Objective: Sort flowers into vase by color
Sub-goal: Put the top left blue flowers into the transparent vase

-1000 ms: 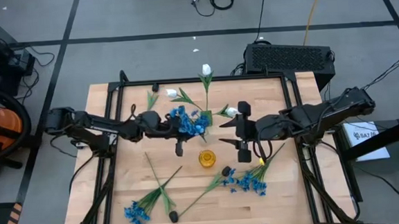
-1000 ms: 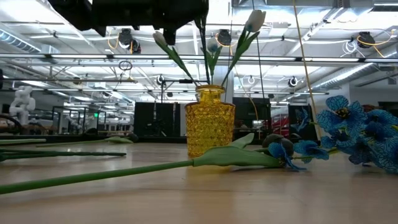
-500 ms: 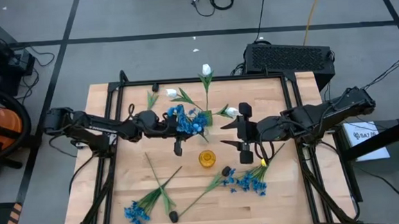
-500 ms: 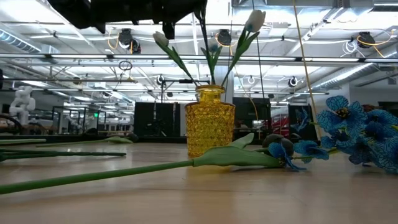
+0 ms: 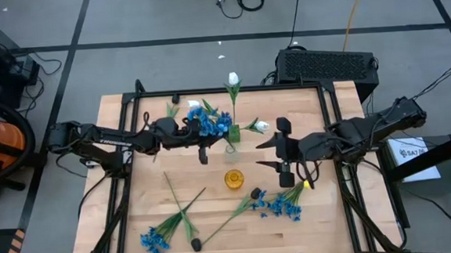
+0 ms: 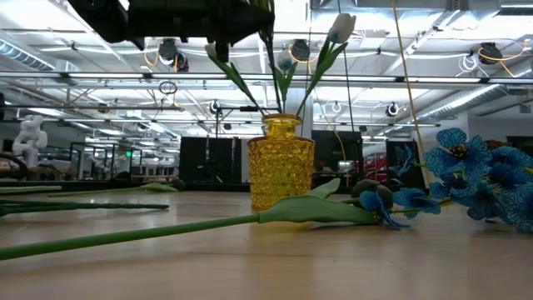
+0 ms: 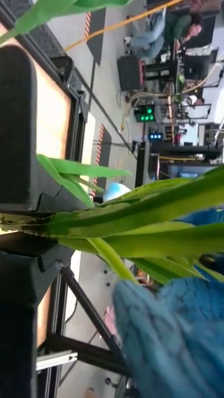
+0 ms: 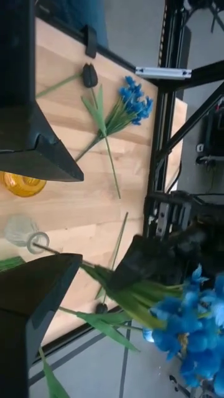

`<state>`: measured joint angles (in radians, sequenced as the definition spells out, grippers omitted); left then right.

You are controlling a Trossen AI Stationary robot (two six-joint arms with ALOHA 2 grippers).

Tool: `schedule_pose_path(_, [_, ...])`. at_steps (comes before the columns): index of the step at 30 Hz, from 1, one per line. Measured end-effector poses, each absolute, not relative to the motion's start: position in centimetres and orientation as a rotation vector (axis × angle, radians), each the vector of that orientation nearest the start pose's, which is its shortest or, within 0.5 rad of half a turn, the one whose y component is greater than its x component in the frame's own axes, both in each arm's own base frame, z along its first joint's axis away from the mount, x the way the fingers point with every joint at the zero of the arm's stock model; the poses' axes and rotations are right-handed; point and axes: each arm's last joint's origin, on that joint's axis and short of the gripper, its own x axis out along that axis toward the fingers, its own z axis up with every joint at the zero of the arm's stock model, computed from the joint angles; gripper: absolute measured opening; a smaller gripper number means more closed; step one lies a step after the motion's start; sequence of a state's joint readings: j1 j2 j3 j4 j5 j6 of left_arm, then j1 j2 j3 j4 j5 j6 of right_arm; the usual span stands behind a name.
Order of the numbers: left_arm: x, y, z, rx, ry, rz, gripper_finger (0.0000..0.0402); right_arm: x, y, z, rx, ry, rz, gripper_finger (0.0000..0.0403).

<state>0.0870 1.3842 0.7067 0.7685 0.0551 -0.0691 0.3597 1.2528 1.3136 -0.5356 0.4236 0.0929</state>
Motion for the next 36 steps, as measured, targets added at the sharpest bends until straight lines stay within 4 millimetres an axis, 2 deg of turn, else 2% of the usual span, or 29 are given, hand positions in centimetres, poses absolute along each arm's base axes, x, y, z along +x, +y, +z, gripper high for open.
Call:
schedule_pose_path(12, [29.5,2.7,26.0,-0.037,-0.040,0.040,0.0025,24.6,8.6,38.7,-0.094,0.430,-0.064,0.0192])
schedule_pose_path(20, [28.8,2.6,24.3,-0.016,-0.001,0.043,0.0025,24.6,8.6,38.7,-0.086,0.429,-0.065,0.0192])
schedule_pose_path(26, [28.8,2.5,24.1,0.010,0.006,0.013,0.0026,24.6,8.6,38.7,-0.086,0.429,-0.066,0.0192])
schedule_pose_path(29, [28.8,2.5,24.1,0.008,0.009,0.009,0.0040,24.6,8.6,38.7,-0.087,0.429,-0.065,0.0192])
schedule_pose_path(36, [28.8,2.5,23.4,0.001,0.079,0.009,0.0104,24.6,8.6,38.7,-0.086,0.429,-0.066,0.0192])
